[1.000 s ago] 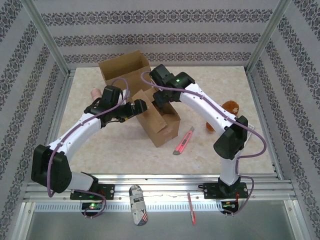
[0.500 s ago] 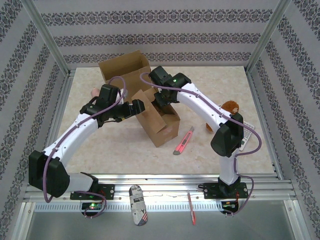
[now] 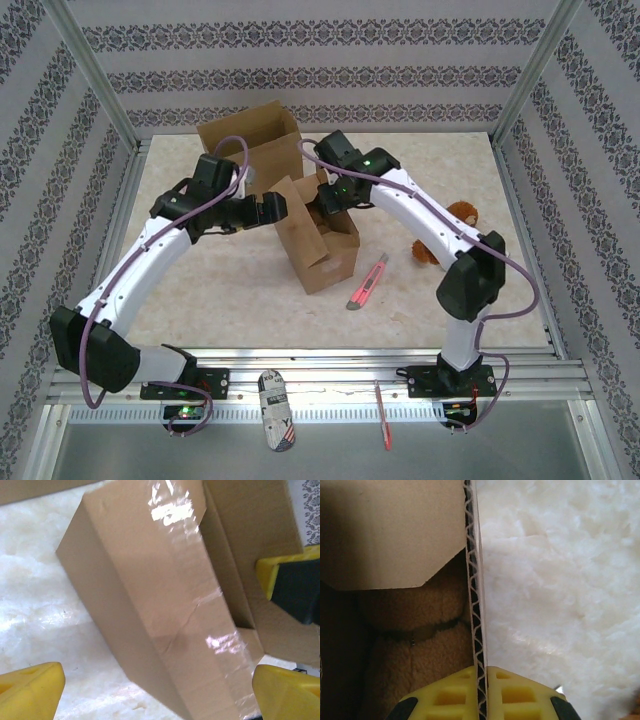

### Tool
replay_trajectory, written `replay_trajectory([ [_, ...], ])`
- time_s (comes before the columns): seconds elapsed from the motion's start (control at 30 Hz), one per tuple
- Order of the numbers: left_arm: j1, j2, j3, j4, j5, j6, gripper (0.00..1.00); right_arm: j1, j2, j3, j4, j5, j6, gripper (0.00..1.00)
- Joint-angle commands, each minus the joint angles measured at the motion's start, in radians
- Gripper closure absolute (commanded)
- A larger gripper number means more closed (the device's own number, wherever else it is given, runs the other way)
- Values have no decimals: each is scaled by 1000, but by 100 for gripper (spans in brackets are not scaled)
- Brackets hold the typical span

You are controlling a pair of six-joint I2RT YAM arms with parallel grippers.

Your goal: Unpack the express box

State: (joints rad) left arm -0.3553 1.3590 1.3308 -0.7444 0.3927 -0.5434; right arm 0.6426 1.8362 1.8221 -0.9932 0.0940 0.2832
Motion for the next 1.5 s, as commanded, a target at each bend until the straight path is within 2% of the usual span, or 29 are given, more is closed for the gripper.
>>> replay_trajectory([
  [0.0,-28,46,61,-101,-48,60,3,1,-86,-88,100,-154,100,100],
  [0.2,-59,89,83,-78,-54,43,3,-7,-196,-246,250,-266,203,100],
  [0.37,-108,149,153,-174,-159,77,3,-22,-279,-346,360,-332,283,100],
  [0.43,-120,157,143,-171,-165,79,3,-23,-305,-368,382,-339,299,100],
  [0.8,-125,108,-105,146,-37,16,3,-58,-428,-543,610,-459,437,100],
  [1.03,-125,70,-92,186,-30,59,0,-79,-484,-682,760,-499,543,100],
  [1.33,-133,56,66,-9,-217,173,0,-103,-528,-780,839,-499,611,100],
  [1.47,-170,63,123,-83,-345,210,0,-106,-537,-789,844,-495,621,100],
])
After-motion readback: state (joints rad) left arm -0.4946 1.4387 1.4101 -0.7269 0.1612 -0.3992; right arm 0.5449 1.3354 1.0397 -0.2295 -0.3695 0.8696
